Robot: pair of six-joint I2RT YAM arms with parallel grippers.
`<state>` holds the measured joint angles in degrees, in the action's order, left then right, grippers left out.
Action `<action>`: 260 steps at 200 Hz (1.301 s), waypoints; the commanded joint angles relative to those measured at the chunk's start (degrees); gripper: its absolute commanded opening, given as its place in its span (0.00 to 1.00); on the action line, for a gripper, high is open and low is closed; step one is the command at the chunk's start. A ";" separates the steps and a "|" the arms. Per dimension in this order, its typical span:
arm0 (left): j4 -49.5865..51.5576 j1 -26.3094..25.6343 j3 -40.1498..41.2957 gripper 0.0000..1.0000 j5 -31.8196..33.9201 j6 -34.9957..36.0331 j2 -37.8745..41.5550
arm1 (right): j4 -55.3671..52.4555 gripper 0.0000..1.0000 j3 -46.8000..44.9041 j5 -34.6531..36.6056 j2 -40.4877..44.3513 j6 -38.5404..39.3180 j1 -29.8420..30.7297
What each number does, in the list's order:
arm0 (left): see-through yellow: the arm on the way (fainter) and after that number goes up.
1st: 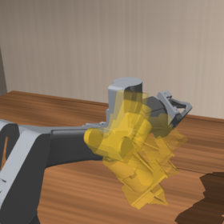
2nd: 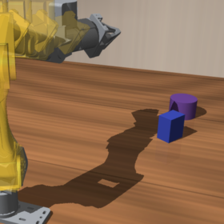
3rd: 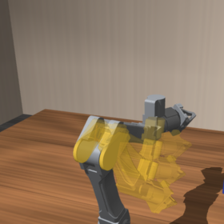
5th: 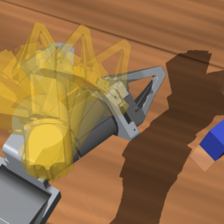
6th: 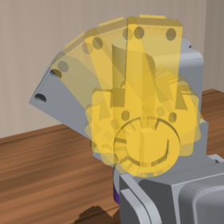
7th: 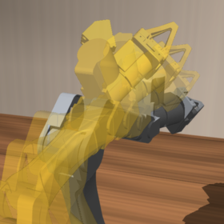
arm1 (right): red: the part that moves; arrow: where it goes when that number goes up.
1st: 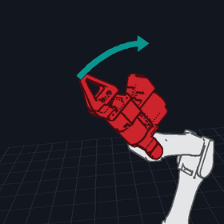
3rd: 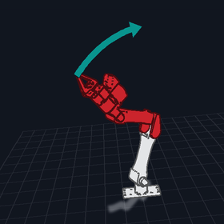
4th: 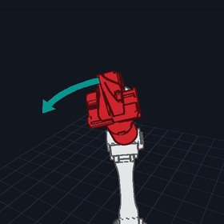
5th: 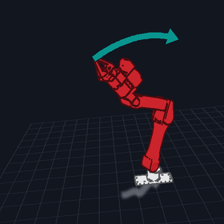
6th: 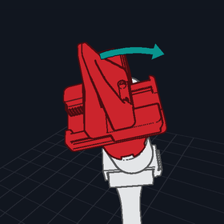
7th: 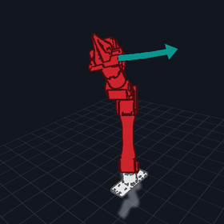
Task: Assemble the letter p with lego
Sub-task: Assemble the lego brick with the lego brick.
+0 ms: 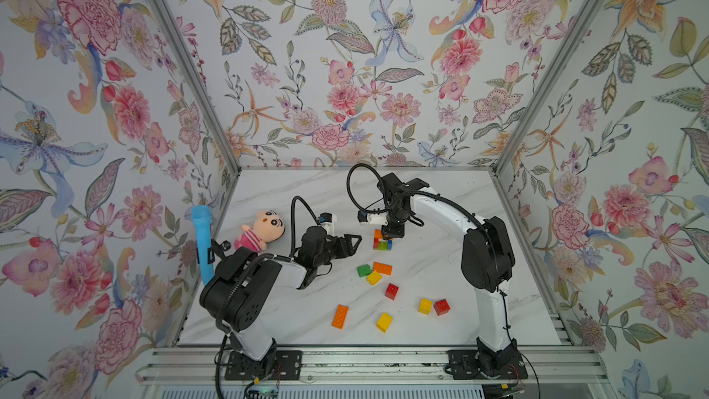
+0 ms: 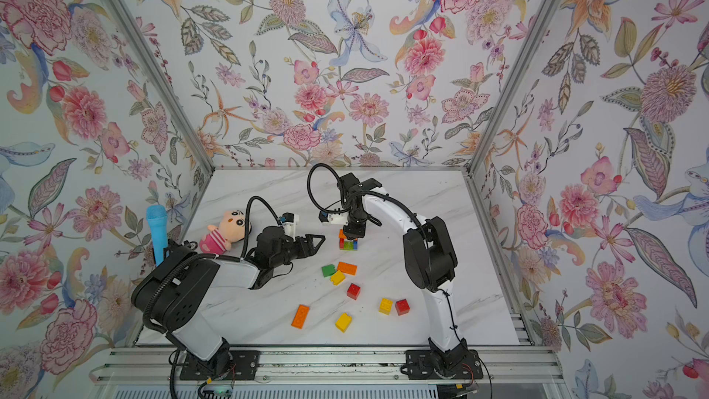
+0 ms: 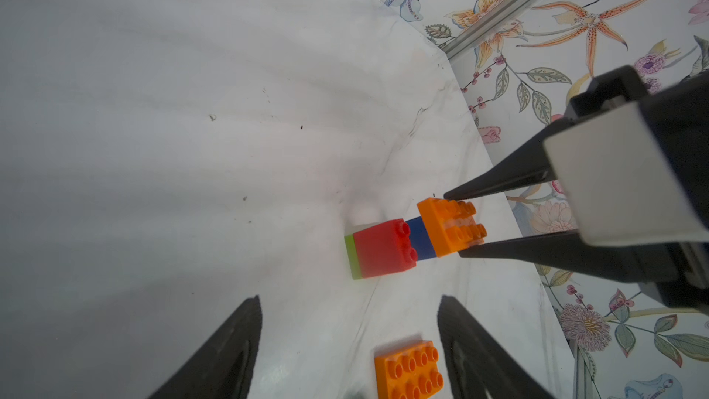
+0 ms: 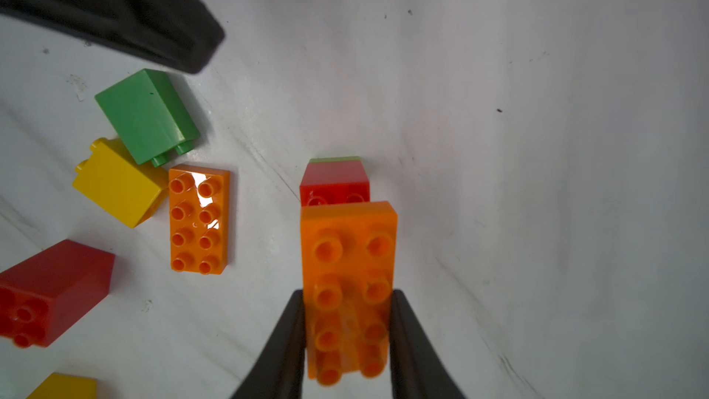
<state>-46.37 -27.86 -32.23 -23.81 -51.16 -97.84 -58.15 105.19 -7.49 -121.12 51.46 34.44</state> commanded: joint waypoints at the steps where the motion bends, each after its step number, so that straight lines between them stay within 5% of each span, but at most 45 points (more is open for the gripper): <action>1: -3.84 -1.07 -2.04 0.76 -0.55 -1.05 -1.94 | -3.46 0.19 2.04 -0.39 -1.26 1.51 0.53; 62: -13.05 -2.46 -2.21 0.74 -2.33 -5.88 -7.08 | -3.86 0.19 2.83 0.64 -2.16 1.80 1.64; 260: -17.49 -5.31 -6.71 0.58 -4.27 -9.70 -15.91 | -1.96 0.21 -0.37 4.27 -2.38 1.82 1.07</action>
<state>-61.82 -32.56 -37.85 -27.05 -60.14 -111.87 -59.77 106.28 -3.77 -123.57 52.34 35.81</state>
